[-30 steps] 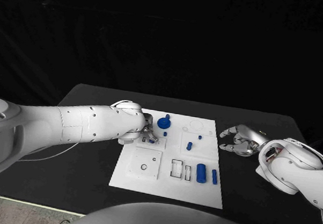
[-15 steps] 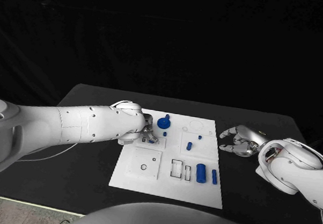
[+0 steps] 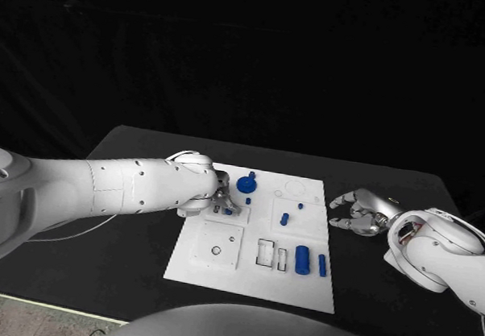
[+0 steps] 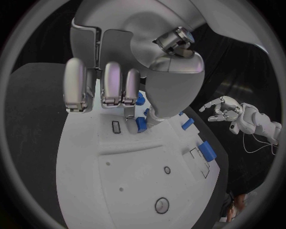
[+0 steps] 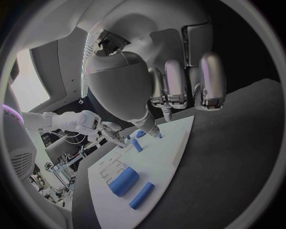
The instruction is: Assemble the parts on the task board
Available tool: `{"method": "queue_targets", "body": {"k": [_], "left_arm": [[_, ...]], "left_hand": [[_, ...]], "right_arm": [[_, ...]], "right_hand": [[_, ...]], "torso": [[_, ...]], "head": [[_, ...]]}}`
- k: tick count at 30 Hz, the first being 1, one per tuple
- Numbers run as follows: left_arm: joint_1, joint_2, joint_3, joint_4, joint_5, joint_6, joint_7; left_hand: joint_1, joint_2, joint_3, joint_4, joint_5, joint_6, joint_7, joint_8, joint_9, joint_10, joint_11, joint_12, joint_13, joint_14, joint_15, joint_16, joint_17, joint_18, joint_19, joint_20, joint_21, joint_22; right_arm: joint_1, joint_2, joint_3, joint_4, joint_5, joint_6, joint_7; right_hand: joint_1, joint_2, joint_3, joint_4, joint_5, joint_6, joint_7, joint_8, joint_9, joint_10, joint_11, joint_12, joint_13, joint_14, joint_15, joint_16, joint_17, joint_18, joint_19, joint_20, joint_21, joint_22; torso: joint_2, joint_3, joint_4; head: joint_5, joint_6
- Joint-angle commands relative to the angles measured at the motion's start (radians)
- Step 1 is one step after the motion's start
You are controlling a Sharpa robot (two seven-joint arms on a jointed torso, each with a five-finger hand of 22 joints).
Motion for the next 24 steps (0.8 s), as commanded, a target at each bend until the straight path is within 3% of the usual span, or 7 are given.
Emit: {"method": "queue_targets", "body": {"k": [1, 7, 17, 21, 24], "left_arm": [[-0.01, 0.005, -0.006, -0.005, 0.008, 0.024, 0.0], [-0.01, 0.008, -0.006, -0.015, 0.008, 0.022, 0.001], [-0.011, 0.011, -0.006, -0.021, 0.008, 0.023, -0.002], [-0.011, 0.008, -0.006, -0.018, 0.008, 0.015, -0.006], [-0.01, 0.001, -0.003, -0.011, 0.007, 0.017, -0.018]], "left_hand": [[-0.061, 0.007, -0.044, 0.001, -0.057, -0.006, 0.012, -0.032, -0.011, 0.106, 0.011, 0.003, 0.263, 0.102, 0.011, 0.002, 0.263, 0.008, 0.038, 0.011, -0.006, 0.196], [-0.111, 0.026, -0.091, 0.003, -0.074, 0.008, 0.014, -0.05, -0.01, 0.106, 0.014, 0.003, 0.263, 0.102, 0.014, 0.002, 0.263, 0.008, 0.039, 0.015, -0.007, 0.197], [-0.106, 0.042, -0.12, 0.0, -0.066, 0.042, 0.004, -0.031, 0.016, 0.106, 0.008, 0.003, 0.263, 0.102, 0.01, 0.002, 0.263, 0.007, 0.042, 0.014, -0.005, 0.201], [-0.096, 0.048, -0.139, 0.0, -0.063, 0.055, -0.004, -0.005, 0.047, 0.106, 0.001, 0.003, 0.263, 0.102, 0.005, 0.002, 0.263, 0.006, 0.045, 0.009, -0.004, 0.204], [-0.082, 0.055, -0.164, 0.001, -0.06, 0.054, -0.012, 0.034, 0.099, 0.106, -0.007, 0.003, 0.263, 0.102, -0.003, 0.002, 0.263, 0.005, 0.048, 0.002, -0.003, 0.207]], "right_arm": [[-0.001, 0.001, 0.0, 0.0, 0.0, 0.017, -0.004], [-0.001, 0.0, 0.0, 0.0, 0.001, 0.019, -0.004], [-0.002, 0.0, 0.0, -0.002, 0.002, 0.021, -0.005], [-0.002, 0.0, 0.0, -0.003, 0.002, 0.019, -0.004], [-0.003, 0.0, 0.0, -0.004, 0.002, 0.016, -0.002]], "right_hand": [[0.004, 0.007, 0.007, 0.001, 0.006, 0.006, -0.001, 0.002, -0.001, 0.103, 0.007, 0.004, 0.263, 0.106, 0.007, 0.003, 0.263, 0.008, 0.043, 0.005, -0.004, 0.222], [0.005, 0.007, 0.007, 0.001, 0.006, 0.006, -0.001, 0.002, -0.001, 0.103, 0.008, 0.004, 0.263, 0.106, 0.007, 0.003, 0.263, 0.008, 0.042, 0.005, -0.006, 0.221], [0.006, 0.006, 0.008, 0.0, 0.007, 0.006, 0.0, 0.002, -0.003, 0.103, 0.008, 0.004, 0.263, 0.106, 0.008, 0.003, 0.263, 0.009, 0.04, 0.006, -0.008, 0.221], [0.006, 0.006, 0.008, 0.0, 0.007, 0.006, 0.0, 0.002, -0.003, 0.103, 0.008, 0.004, 0.263, 0.106, 0.008, 0.003, 0.263, 0.009, 0.04, 0.006, -0.008, 0.221], [0.006, 0.006, 0.008, 0.0, 0.008, 0.007, 0.0, 0.002, -0.003, 0.103, 0.009, 0.004, 0.263, 0.106, 0.008, 0.003, 0.263, 0.01, 0.039, 0.007, -0.011, 0.22]], "torso": [[0.0, 0.0005, 0.0], [0.0, 0.0007, -0.0006], [-0.001, 0.0006, -0.0002], [-0.001, 0.0006, 0.0007], [-0.002, 0.0013, 0.0011]], "head": [[0.0, 0.0], [-0.001, 0.0], [-0.002, 0.0], [-0.002, 0.0], [0.0, 0.0]]}}
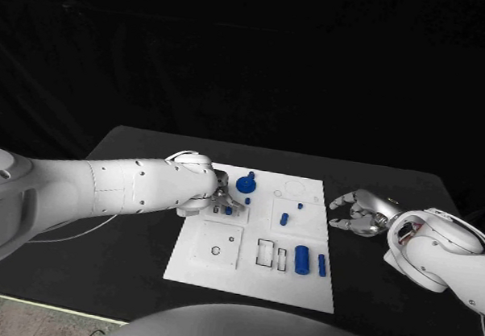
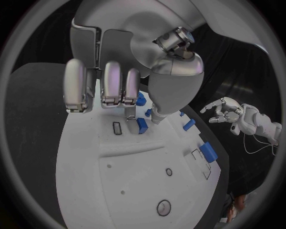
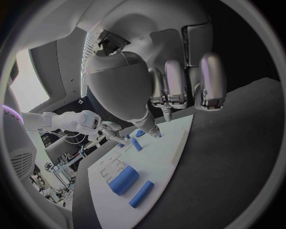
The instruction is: Assemble the parts on the task board
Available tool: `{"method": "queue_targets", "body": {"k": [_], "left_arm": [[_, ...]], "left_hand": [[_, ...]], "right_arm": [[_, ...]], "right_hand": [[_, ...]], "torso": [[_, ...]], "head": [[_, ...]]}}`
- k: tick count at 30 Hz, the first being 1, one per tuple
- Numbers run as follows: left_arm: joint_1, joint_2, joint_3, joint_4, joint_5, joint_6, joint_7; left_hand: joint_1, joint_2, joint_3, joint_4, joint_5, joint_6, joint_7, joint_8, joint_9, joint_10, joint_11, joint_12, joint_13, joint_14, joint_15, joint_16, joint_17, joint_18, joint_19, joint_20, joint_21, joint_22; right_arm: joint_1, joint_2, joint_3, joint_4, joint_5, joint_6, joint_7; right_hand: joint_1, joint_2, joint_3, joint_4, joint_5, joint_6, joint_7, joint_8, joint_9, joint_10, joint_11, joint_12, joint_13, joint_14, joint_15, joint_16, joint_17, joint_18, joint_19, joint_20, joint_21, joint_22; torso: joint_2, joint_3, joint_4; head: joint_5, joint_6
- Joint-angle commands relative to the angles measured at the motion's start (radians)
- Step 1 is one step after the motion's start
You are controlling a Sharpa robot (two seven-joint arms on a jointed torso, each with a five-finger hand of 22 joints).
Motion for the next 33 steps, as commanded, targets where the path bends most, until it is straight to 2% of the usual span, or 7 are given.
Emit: {"method": "queue_targets", "body": {"k": [1, 8, 16, 18, 23, 28, 33], "left_arm": [[-0.006, -0.008, -0.001, 0.009, 0.005, 0.02, -0.026], [0.012, -0.032, 0.003, 0.031, -0.01, 0.018, -0.042], [0.064, -0.059, 0.007, 0.075, -0.015, 0.014, -0.05], [0.081, -0.065, 0.014, 0.086, -0.015, 0.019, -0.051], [0.119, -0.086, 0.05, 0.108, 0.006, 0.052, -0.056], [0.151, -0.088, 0.06, 0.091, 0.022, 0.115, -0.063], [0.164, -0.076, 0.062, 0.044, 0.028, 0.185, -0.069]], "left_hand": [[0.01, 0.009, -0.016, 0.0, 0.005, 0.0, -0.004, 0.024, 0.034, 0.104, -0.012, 0.003, 0.263, 0.104, -0.009, 0.002, 0.263, 0.006, 0.048, -0.007, 0.001, 0.207], [0.026, 0.016, -0.042, -0.001, 0.01, -0.01, -0.01, 0.061, 0.089, 0.104, -0.018, 0.003, 0.263, 0.104, -0.014, 0.002, 0.263, 0.005, 0.05, -0.012, 0.001, 0.209], [0.028, 0.017, -0.048, 0.0, 0.009, -0.013, -0.011, 0.068, 0.1, 0.104, -0.019, 0.003, 0.263, 0.104, -0.015, 0.002, 0.263, 0.005, 0.051, -0.013, 0.001, 0.209], [0.028, 0.017, -0.05, 0.0, 0.008, -0.014, -0.011, 0.069, 0.102, 0.104, -0.019, 0.003, 0.263, 0.104, -0.015, 0.002, 0.263, 0.005, 0.05, -0.013, 0.001, 0.209], [0.028, 0.017, -0.059, 0.001, -0.001, -0.017, -0.012, 0.074, 0.111, 0.104, -0.02, 0.003, 0.263, 0.104, -0.016, 0.002, 0.263, 0.005, 0.051, -0.014, 0.001, 0.21], [0.041, 0.016, -0.063, -0.003, -0.004, -0.018, -0.013, 0.077, 0.118, 0.104, -0.021, 0.003, 0.263, 0.104, -0.017, 0.002, 0.263, 0.004, 0.052, -0.015, 0.002, 0.211], [0.09, 0.018, -0.068, -0.008, 0.0, -0.032, -0.013, 0.07, 0.129, 0.104, -0.021, 0.003, 0.263, 0.104, -0.017, 0.002, 0.263, 0.006, 0.047, -0.016, -0.004, 0.207]], "right_arm": [[-0.002, 0.001, 0.0, -0.002, -0.001, 0.008, -0.001], [-0.002, 0.002, 0.0, -0.004, -0.001, 0.002, 0.0], [-0.002, 0.0, 0.0, -0.005, -0.001, -0.013, 0.01], [-0.002, -0.001, 0.0, -0.005, -0.001, -0.017, 0.012], [-0.002, -0.001, 0.0, -0.006, 0.001, -0.019, 0.013], [-0.002, -0.001, 0.0, -0.006, 0.003, -0.02, 0.013], [-0.002, -0.004, 0.0, -0.002, 0.004, -0.027, 0.02]], "right_hand": [[0.006, 0.006, 0.008, 0.0, 0.004, 0.007, 0.0, 0.002, -0.001, 0.103, 0.009, 0.004, 0.263, 0.106, 0.008, 0.003, 0.263, 0.01, 0.039, 0.007, -0.005, 0.22], [0.004, 0.006, 0.008, 0.002, 0.005, 0.007, 0.001, 0.001, -0.002, 0.103, 0.009, 0.004, 0.263, 0.106, 0.009, 0.003, 0.263, 0.01, 0.039, 0.007, -0.006, 0.22], [-0.001, 0.006, 0.006, 0.006, 0.005, 0.008, 0.001, 0.001, -0.004, 0.103, 0.01, 0.004, 0.263, 0.106, 0.01, 0.003, 0.263, 0.01, 0.038, 0.008, -0.006, 0.22], [-0.002, 0.006, 0.006, 0.007, 0.005, 0.008, 0.001, 0.001, -0.004, 0.103, 0.01, 0.004, 0.263, 0.106, 0.01, 0.003, 0.263, 0.01, 0.038, 0.009, -0.007, 0.22], [-0.002, 0.006, 0.006, 0.007, 0.005, 0.008, 0.001, 0.001, -0.004, 0.103, 0.01, 0.004, 0.263, 0.106, 0.01, 0.003, 0.263, 0.01, 0.038, 0.009, -0.007, 0.22], [-0.003, 0.006, 0.005, 0.009, 0.005, 0.009, 0.001, 0.001, -0.005, 0.103, 0.01, 0.004, 0.263, 0.106, 0.01, 0.003, 0.263, 0.01, 0.039, 0.009, -0.006, 0.22], [-0.005, 0.007, 0.005, 0.011, 0.005, 0.012, 0.001, 0.002, -0.006, 0.103, 0.01, 0.004, 0.263, 0.106, 0.011, 0.003, 0.263, 0.009, 0.04, 0.009, -0.003, 0.221]], "torso": [[-0.002, 0.001, 0.0004], [0.001, -0.0001, 0.0009], [0.002, -0.0005, -0.0006], [0.002, -0.0004, 0.0002], [0.0, 0.0005, -0.0024], [0.001, -0.0002, -0.0012], [0.003, -0.002, -0.0023]], "head": [[0.002, 0.0], [0.003, 0.0], [0.003, 0.0], [0.003, 0.0], [0.005, 0.0], [-0.001, 0.0], [-0.002, 0.0]]}}
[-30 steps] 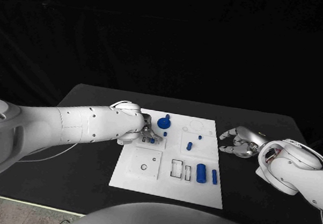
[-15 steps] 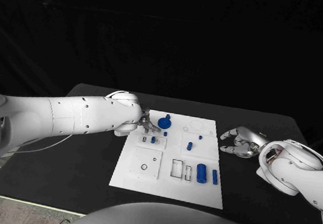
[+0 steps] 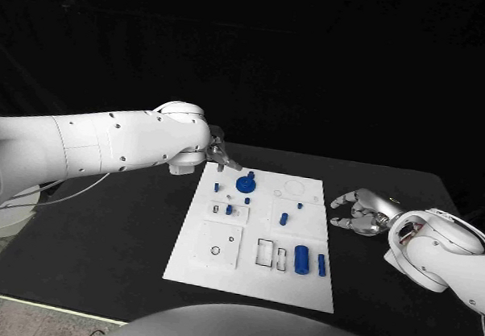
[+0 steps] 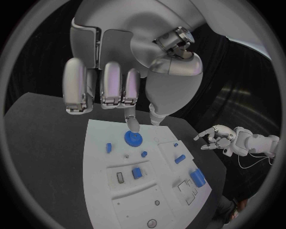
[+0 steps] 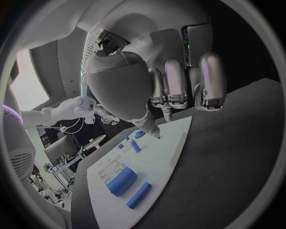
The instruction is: Assemble the parts on the task board
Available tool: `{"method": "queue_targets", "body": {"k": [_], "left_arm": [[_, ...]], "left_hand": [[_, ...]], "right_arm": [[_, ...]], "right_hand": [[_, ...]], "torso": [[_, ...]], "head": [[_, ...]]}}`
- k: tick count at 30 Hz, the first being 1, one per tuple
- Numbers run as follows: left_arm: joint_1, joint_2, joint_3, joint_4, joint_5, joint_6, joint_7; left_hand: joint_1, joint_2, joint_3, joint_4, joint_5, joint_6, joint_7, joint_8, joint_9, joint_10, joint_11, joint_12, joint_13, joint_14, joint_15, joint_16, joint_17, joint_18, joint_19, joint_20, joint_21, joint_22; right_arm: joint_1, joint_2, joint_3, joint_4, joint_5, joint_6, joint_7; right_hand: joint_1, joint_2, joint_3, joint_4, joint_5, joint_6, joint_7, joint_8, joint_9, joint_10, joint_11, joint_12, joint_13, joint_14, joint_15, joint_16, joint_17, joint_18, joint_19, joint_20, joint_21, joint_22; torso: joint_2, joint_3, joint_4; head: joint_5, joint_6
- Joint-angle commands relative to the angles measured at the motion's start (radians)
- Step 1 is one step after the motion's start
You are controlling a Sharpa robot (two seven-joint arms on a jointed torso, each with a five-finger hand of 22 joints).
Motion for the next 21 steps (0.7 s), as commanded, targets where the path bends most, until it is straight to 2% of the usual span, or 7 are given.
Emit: {"method": "queue_targets", "body": {"k": [1, 4, 7, 14, 21], "left_arm": [[0.003, 0.012, -0.001, -0.028, 0.019, 0.108, -0.012], [0.003, 0.025, -0.003, -0.062, 0.02, 0.113, -0.001], [-0.003, 0.042, -0.005, -0.103, 0.02, 0.113, 0.011], [-0.037, 0.085, -0.004, -0.209, 0.016, 0.091, 0.042], [-0.06, 0.113, -0.002, -0.28, 0.015, 0.071, 0.064]], "left_hand": [[0.026, 0.001, -0.007, -0.001, 0.002, -0.013, 0.002, -0.006, 0.003, 0.105, -0.006, 0.003, 0.263, 0.105, -0.008, 0.002, 0.263, 0.006, 0.047, -0.009, -0.004, 0.207], [0.038, 0.001, -0.01, -0.001, 0.008, -0.017, 0.003, -0.012, 0.003, 0.105, -0.006, 0.003, 0.263, 0.105, -0.008, 0.002, 0.263, 0.006, 0.046, -0.008, -0.005, 0.207], [0.042, 0.001, -0.011, 0.0, 0.011, -0.018, 0.004, -0.014, 0.003, 0.105, -0.005, 0.003, 0.263, 0.105, -0.008, 0.002, 0.263, 0.006, 0.047, -0.008, -0.004, 0.208], [0.043, 0.0, -0.013, 0.001, 0.013, -0.018, 0.004, -0.015, 0.003, 0.105, -0.005, 0.003, 0.263, 0.105, -0.007, 0.002, 0.263, 0.006, 0.048, -0.008, -0.003, 0.209], [0.039, -0.001, -0.02, 0.006, 0.013, -0.016, 0.005, -0.015, 0.005, 0.105, -0.004, 0.003, 0.263, 0.105, -0.007, 0.002, 0.263, 0.005, 0.049, -0.007, -0.002, 0.21]], "right_arm": [[0.0, -0.004, 0.0, 0.005, 0.001, -0.014, 0.017], [0.0, -0.009, 0.0, 0.009, 0.002, -0.025, 0.026], [0.0, -0.012, 0.0, 0.012, 0.004, -0.032, 0.031], [0.0, -0.016, 0.0, 0.021, 0.006, -0.034, 0.037], [0.0, -0.019, 0.0, 0.025, 0.007, -0.034, 0.037]], "right_hand": [[-0.006, 0.007, -0.001, 0.006, 0.006, 0.009, -0.002, 0.002, -0.001, 0.107, 0.007, 0.004, 0.263, 0.103, 0.007, 0.003, 0.263, 0.009, 0.041, 0.009, -0.003, 0.222], [-0.007, 0.007, -0.001, 0.008, 0.006, 0.012, -0.003, 0.004, -0.002, 0.107, 0.007, 0.004, 0.263, 0.103, 0.007, 0.003, 0.263, 0.008, 0.043, 0.01, 0.0, 0.223], [-0.008, 0.007, -0.001, 0.009, 0.007, 0.015, -0.003, 0.005, -0.002, 0.107, 0.007, 0.004, 0.263, 0.103, 0.007, 0.003, 0.263, 0.007, 0.044, 0.01, 0.002, 0.223], [-0.009, 0.007, -0.001, 0.01, 0.01, 0.017, -0.003, 0.005, -0.003, 0.107, 0.007, 0.004, 0.263, 0.103, 0.007, 0.003, 0.263, 0.008, 0.043, 0.01, 0.001, 0.223], [-0.008, 0.008, 0.0, 0.011, 0.013, 0.019, -0.004, 0.006, -0.004, 0.107, 0.006, 0.004, 0.263, 0.103, 0.007, 0.003, 0.263, 0.008, 0.043, 0.01, 0.0, 0.223]], "torso": [[0.003, -0.0023, -0.0007], [0.007, -0.0035, 0.0003], [0.009, -0.004, 0.0003], [0.012, -0.005, 0.0012], [0.012, -0.0053, 0.0002]], "head": [[0.001, 0.0], [0.001, 0.0], [0.002, 0.0], [0.004, 0.0], [0.006, 0.0]]}}
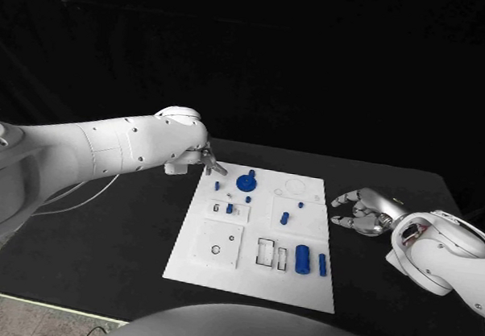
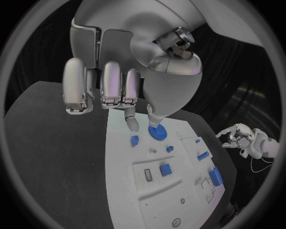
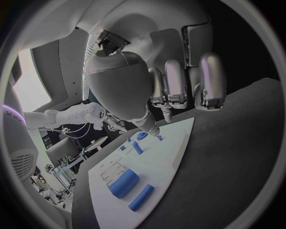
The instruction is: Assemble the parts on the task board
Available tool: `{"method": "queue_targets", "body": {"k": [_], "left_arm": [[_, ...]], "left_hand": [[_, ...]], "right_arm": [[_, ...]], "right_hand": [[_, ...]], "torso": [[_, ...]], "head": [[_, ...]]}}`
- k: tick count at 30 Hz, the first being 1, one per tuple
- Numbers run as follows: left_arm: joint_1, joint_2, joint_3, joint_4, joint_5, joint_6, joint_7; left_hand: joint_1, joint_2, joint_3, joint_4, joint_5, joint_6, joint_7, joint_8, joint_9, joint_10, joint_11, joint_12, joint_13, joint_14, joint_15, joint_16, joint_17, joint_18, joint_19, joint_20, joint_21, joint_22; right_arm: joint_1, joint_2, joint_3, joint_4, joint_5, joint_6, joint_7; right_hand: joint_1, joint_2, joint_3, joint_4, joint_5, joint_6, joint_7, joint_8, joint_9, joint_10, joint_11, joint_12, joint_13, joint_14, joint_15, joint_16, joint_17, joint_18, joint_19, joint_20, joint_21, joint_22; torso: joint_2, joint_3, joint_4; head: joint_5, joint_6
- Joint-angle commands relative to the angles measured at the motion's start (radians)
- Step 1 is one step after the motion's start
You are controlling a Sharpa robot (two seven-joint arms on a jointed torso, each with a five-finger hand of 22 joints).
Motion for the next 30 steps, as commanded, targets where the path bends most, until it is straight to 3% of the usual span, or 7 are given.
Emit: {"method": "queue_targets", "body": {"k": [1, 10, 23, 30], "left_arm": [[-0.006, 0.01, 0.001, -0.02, 0.003, -0.009, 0.038], [-0.022, 0.028, 0.002, -0.057, 0.007, -0.021, 0.056], [-0.036, 0.045, 0.002, -0.076, 0.008, -0.024, 0.072], [-0.053, 0.057, 0.002, -0.096, 0.008, -0.037, 0.074]], "left_hand": [[0.001, -0.002, -0.006, 0.0, 0.004, -0.004, 0.0, -0.004, 0.001, 0.105, -0.004, 0.003, 0.263, 0.105, -0.007, 0.002, 0.264, 0.005, 0.049, -0.007, -0.003, 0.21], [-0.001, 0.0, -0.01, 0.002, 0.005, -0.006, 0.001, -0.007, 0.002, 0.105, -0.004, 0.003, 0.263, 0.105, -0.007, 0.002, 0.264, 0.007, 0.045, -0.007, -0.007, 0.206], [0.003, 0.014, -0.027, 0.0, 0.025, -0.023, 0.009, -0.045, -0.011, 0.105, 0.003, 0.003, 0.263, 0.105, -0.001, 0.002, 0.264, 0.008, 0.041, -0.003, -0.011, 0.204], [0.01, 0.018, -0.03, -0.001, 0.031, -0.025, 0.011, -0.057, -0.016, 0.105, 0.005, 0.003, 0.263, 0.105, 0.001, 0.002, 0.264, 0.009, 0.039, -0.001, -0.013, 0.202]], "right_arm": [[0.0, -0.001, 0.0, 0.003, 0.0, -0.003, 0.012], [0.0, -0.002, 0.0, 0.005, 0.001, -0.004, 0.013], [0.0, -0.003, 0.0, 0.004, 0.001, -0.009, 0.017], [0.0, -0.003, 0.0, 0.004, 0.001, -0.012, 0.019]], "right_hand": [[-0.004, 0.004, 0.001, 0.005, 0.003, 0.008, -0.001, 0.006, -0.001, 0.107, 0.006, 0.004, 0.263, 0.103, 0.007, 0.003, 0.263, 0.008, 0.043, 0.01, 0.0, 0.222], [-0.004, 0.005, 0.001, 0.006, 0.005, 0.009, -0.001, 0.005, -0.002, 0.107, 0.006, 0.004, 0.263, 0.103, 0.007, 0.003, 0.263, 0.008, 0.043, 0.01, 0.0, 0.222], [-0.003, 0.005, 0.002, 0.006, 0.008, 0.009, -0.001, 0.005, -0.003, 0.107, 0.006, 0.004, 0.263, 0.103, 0.007, 0.003, 0.263, 0.008, 0.043, 0.01, 0.0, 0.222], [-0.003, 0.005, 0.002, 0.006, 0.008, 0.009, -0.001, 0.005, -0.003, 0.107, 0.006, 0.004, 0.263, 0.103, 0.007, 0.003, 0.263, 0.008, 0.043, 0.01, 0.0, 0.222]], "torso": [[0.0, 0.0, -0.0008], [-0.003, 0.0009, -0.0013], [-0.003, 0.0014, 0.0004], [-0.003, 0.0008, 0.001]], "head": [[0.001, 0.0], [0.003, 0.0], [0.001, 0.0], [0.0, 0.0]]}}
